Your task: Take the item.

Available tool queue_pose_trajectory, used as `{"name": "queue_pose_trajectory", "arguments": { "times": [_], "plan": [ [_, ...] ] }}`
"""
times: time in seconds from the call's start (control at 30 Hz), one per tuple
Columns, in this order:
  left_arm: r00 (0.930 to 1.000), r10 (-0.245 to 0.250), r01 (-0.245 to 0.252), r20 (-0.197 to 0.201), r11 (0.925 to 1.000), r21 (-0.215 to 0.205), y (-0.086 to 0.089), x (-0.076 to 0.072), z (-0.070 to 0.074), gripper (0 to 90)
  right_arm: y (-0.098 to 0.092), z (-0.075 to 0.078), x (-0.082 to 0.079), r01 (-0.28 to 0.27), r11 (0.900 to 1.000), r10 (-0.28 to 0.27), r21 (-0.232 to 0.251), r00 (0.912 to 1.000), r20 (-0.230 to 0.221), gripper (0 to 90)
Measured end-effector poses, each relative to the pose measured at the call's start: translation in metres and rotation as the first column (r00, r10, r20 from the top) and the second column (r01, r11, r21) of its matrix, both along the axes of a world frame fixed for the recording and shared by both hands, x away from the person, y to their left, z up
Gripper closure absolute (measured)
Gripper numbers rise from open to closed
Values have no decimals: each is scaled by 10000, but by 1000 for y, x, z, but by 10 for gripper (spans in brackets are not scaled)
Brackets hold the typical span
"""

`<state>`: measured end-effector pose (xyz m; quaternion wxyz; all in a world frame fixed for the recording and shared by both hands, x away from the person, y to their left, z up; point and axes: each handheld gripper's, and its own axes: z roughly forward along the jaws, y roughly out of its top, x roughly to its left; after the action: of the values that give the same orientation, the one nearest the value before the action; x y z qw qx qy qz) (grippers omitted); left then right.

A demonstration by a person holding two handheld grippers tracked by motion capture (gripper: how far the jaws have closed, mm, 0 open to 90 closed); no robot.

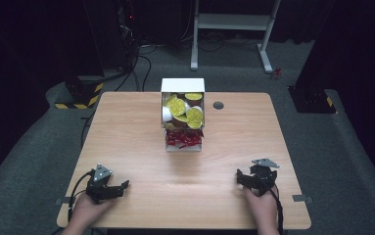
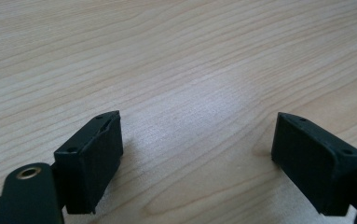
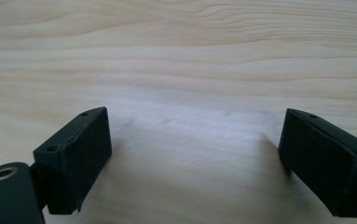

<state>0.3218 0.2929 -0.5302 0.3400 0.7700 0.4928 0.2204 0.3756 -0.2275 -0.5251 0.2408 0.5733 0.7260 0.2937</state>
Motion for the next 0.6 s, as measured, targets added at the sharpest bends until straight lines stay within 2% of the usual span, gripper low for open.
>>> {"name": "queue_pose_trajectory", "arguments": {
  "times": [0.13, 0.33, 0.6],
  "plan": [
    [9998, 167, -166, -68, 9999, 45, 0, 1, 0, 150, 6, 0, -5, -537, 9985, 537, -70, 9986, -13, 89],
    [9990, 450, -450, -71, 9990, 74, -2, 2, 0, 137, 5, 0, -5, -664, 9978, 664, -18, 9978, -29, 86],
    [9992, 371, -370, -117, 9993, 77, -1, 6, 0, 120, 1, 0, -5, -1108, 9938, 1108, -42, 9938, -49, 86]
  ]
}}
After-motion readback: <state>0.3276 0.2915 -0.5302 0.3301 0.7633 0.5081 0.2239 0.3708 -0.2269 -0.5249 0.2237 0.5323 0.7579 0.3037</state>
